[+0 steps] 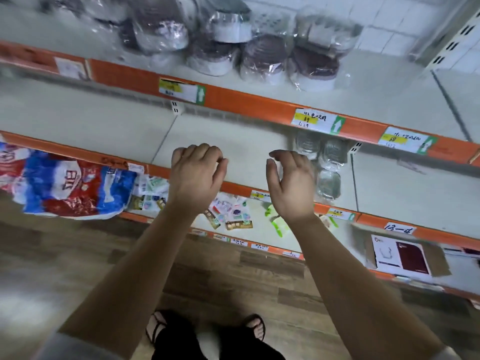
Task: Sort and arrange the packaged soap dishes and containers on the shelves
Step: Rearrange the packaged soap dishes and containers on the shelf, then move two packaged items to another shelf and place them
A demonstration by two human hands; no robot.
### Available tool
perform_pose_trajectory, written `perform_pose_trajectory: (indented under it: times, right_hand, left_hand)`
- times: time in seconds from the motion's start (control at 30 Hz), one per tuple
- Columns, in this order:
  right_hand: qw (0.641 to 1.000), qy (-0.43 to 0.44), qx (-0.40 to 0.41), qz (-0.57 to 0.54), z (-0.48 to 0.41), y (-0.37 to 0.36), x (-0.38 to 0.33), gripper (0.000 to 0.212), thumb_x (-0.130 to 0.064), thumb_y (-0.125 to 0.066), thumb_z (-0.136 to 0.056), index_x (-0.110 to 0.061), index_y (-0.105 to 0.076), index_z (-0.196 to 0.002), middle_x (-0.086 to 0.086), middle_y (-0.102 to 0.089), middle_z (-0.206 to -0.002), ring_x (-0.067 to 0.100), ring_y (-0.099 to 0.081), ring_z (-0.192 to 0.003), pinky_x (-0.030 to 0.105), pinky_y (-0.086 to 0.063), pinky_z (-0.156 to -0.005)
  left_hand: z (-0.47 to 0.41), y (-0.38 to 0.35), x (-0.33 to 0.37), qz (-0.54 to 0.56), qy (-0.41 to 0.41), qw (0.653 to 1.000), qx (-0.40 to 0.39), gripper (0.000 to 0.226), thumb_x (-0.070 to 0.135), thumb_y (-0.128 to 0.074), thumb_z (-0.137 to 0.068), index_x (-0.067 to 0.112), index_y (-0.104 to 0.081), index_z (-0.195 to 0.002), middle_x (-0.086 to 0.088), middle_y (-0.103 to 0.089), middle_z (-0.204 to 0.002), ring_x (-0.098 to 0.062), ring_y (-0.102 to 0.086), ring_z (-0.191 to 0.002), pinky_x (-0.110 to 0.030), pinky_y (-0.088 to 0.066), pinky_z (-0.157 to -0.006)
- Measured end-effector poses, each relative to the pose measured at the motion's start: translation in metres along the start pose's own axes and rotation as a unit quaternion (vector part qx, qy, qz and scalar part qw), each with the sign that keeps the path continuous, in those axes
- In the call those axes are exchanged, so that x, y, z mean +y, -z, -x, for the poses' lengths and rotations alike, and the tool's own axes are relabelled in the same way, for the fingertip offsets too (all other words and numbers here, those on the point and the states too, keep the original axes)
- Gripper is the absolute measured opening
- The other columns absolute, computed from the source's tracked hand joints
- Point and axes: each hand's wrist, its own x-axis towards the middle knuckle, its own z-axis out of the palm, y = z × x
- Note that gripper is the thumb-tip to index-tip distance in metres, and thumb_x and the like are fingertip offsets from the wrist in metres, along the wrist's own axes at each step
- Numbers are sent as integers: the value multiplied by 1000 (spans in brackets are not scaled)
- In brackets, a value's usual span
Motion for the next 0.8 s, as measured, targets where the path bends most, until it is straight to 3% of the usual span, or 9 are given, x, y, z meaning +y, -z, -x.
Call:
perform_pose_trajectory:
  times: [0.3, 0.43, 0.63, 0.8]
  right_hand:
    - [990, 116, -12, -74, -39, -78, -192, 26, -21, -49, -97, -5, -67, -106, 12, -68, -106, 36, -58, -100, 45, -44, -89]
    - [983, 150, 5, -110, -46, -117, -270, 22, -18, -51, -96, -6, -67, -105, 9, -68, -105, 33, -57, -99, 42, -43, -89]
    - [978, 160, -22, -129, -61, -161, -344, 24, -19, -50, -98, -6, -66, -110, 10, -66, -108, 33, -53, -105, 39, -42, -92]
    - [974, 175, -25, -140, -94, -195, -378, 29, -25, -46, -96, -8, -66, -111, 9, -65, -110, 29, -53, -107, 25, -33, -88]
  left_hand:
    - [13, 133, -162, -76, 77, 993, 41, 21, 29, -52, -97, 11, -63, -91, -6, -65, -87, -29, -59, -83, -41, -33, -86]
    - [21, 193, -243, -109, 103, 987, 49, 27, 32, -45, -98, 13, -64, -96, -4, -67, -93, -28, -61, -88, -41, -31, -91]
    - [19, 241, -325, -121, 134, 981, 64, 27, 33, -46, -99, 16, -65, -107, -2, -68, -105, -26, -61, -99, -42, -30, -95]
    - [5, 246, -374, -115, 150, 980, 68, 28, 34, -46, -98, 17, -64, -111, -1, -68, -111, -25, -61, -104, -43, -33, -97]
